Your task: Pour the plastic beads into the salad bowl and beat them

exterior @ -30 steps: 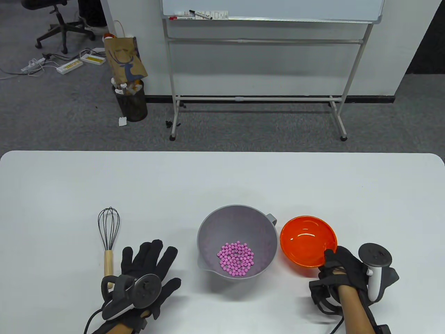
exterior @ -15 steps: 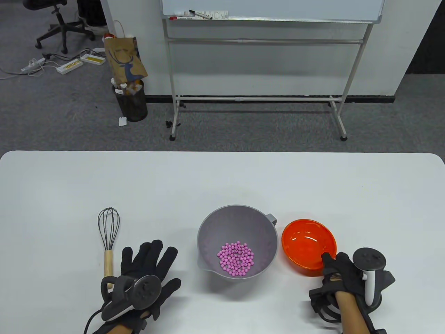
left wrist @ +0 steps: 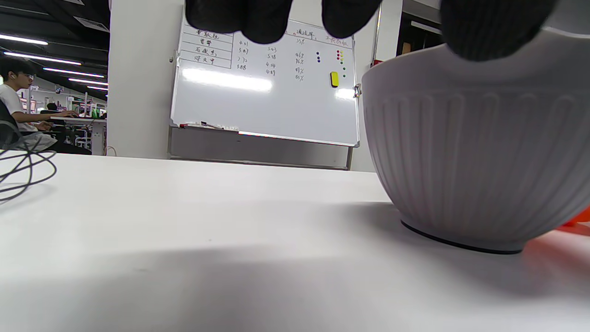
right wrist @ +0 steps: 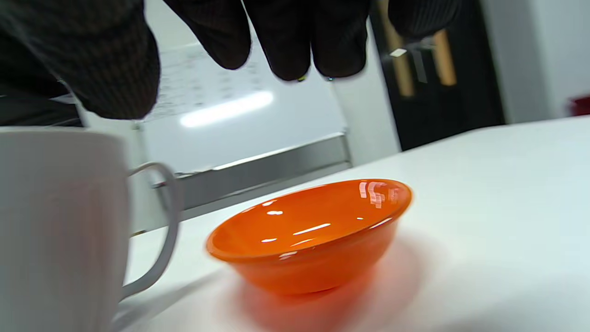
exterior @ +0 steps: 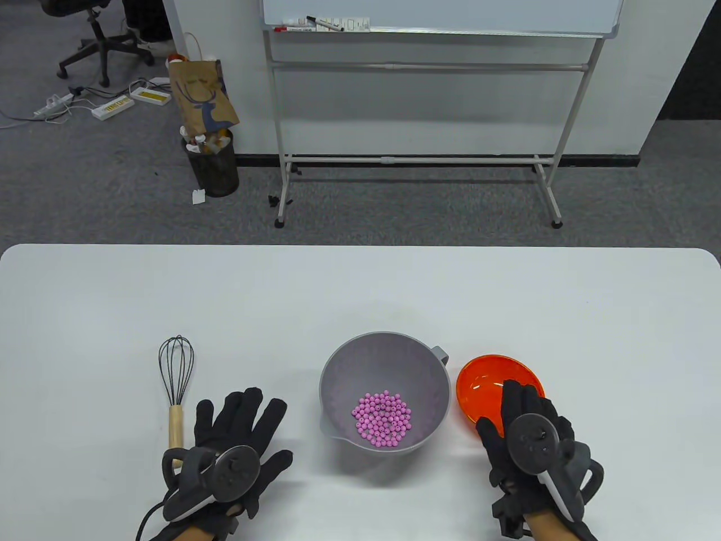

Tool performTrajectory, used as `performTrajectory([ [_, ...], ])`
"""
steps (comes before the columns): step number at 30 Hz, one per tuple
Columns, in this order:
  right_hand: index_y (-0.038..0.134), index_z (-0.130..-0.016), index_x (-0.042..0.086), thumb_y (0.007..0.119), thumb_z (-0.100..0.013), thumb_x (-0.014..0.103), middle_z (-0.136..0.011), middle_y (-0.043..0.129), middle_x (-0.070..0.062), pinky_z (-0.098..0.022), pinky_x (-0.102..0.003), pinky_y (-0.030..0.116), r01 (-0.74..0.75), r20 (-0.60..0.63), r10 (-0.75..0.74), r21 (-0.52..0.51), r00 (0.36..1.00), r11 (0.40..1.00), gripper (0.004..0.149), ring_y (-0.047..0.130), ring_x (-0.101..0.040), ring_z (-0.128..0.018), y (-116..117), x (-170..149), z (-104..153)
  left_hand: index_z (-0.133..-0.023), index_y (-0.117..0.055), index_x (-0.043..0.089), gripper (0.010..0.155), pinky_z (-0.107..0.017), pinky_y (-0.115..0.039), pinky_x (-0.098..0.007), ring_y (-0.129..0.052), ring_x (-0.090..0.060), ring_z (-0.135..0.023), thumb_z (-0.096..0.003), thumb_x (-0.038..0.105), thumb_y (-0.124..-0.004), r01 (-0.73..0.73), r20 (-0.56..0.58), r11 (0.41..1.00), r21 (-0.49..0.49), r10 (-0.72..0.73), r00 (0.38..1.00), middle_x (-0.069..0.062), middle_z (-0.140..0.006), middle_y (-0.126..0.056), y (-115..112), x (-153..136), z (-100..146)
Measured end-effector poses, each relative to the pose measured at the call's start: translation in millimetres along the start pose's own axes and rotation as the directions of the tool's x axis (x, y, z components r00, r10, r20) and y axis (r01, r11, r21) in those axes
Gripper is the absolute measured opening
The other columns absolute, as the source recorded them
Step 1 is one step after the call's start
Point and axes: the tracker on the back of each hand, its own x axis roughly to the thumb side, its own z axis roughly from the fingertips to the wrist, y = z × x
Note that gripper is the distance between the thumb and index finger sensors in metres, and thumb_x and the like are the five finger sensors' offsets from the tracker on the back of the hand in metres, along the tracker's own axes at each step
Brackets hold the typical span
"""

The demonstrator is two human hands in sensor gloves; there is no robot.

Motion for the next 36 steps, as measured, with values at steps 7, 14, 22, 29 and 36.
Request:
performTrajectory([
  [7, 0.047, -0.11, 0.035, 0.085, -0.039, 0.065, -0.122, 0.037, 0.001, -0.08, -0.064, 0.035, -0.037, 0.062, 0.034, 0.05, 0.997, 0.998, 0.085, 0.039, -0.033, -0.119, 9.3, 4.2, 7.5, -0.111, -0.044, 0.039, 0.076, -0.072, -0.025, -0.072, -0.047, -0.04, -0.113, -0.0461, 0.069, -0.069, -0.01, -0.036, 1.0, 0.002, 0.011, 0.999, -0.011, -0.123, -0.041, -0.2, -5.2, -0.8],
  [14, 0.048, -0.11, 0.033, 0.084, -0.04, 0.064, -0.121, 0.04, -0.001, -0.079, -0.064, 0.037, -0.009, 0.055, 0.007, 0.037, 0.998, 0.999, 0.084, 0.042, -0.034, -0.118, 5.4, 4.6, 9.4, -0.112, -0.04, 0.036, 0.08, -0.072, -0.027, -0.072, -0.05, -0.04, -0.112, -0.0456, 0.069, -0.072, -0.044, -0.156, 0.998, 0.048, 0.051, 0.986, -0.012, -0.123, -0.043, 4.8, -21.1, 0.4],
  [22, 0.049, -0.109, 0.031, 0.083, -0.042, 0.062, -0.12, 0.045, -0.003, -0.078, -0.064, 0.041, 0.043, 0.044, -0.044, 0.029, 0.998, 0.999, 0.082, 0.049, -0.035, -0.116, -0.9, 3.1, 10.6, -0.11, -0.046, 0.018, 0.092, -0.072, -0.043, -0.069, -0.067, -0.04, -0.104, -0.0417, 0.067, -0.085, 0.017, -0.488, 0.994, 0.109, 0.039, 0.872, -0.014, -0.117, -0.057, 18.4, -64.2, -1.7],
  [29, 0.05, -0.109, 0.03, 0.083, -0.042, 0.062, -0.119, 0.047, -0.004, -0.078, -0.063, 0.042, 0.053, 0.04, -0.054, 0.037, 0.998, 0.998, 0.081, 0.052, -0.035, -0.114, -0.7, 2.4, 10.6, -0.099, -0.07, 0.009, 0.087, -0.064, -0.07, -0.057, -0.101, -0.022, -0.061, -0.0384, 0.068, -0.088, 0.147, -0.62, 0.964, -0.22, -0.255, 0.742, -0.016, -0.093, -0.09, -14.0, -101.7, -7.5],
  [36, 0.051, -0.109, 0.03, 0.083, -0.042, 0.062, -0.119, 0.048, -0.004, -0.078, -0.063, 0.042, 0.042, 0.037, -0.044, 0.062, 0.998, 0.997, 0.08, 0.054, -0.035, -0.114, 3.0, 1.8, 11.7, -0.09, -0.082, 0.011, 0.07, -0.055, -0.081, -0.047, -0.105, -0.011, -0.04, -0.0421, 0.063, -0.085, 0.134, -0.617, 0.894, -0.428, -0.397, 0.679, -0.005, -0.071, -0.103, -44.1, -111.2, -11.0],
])
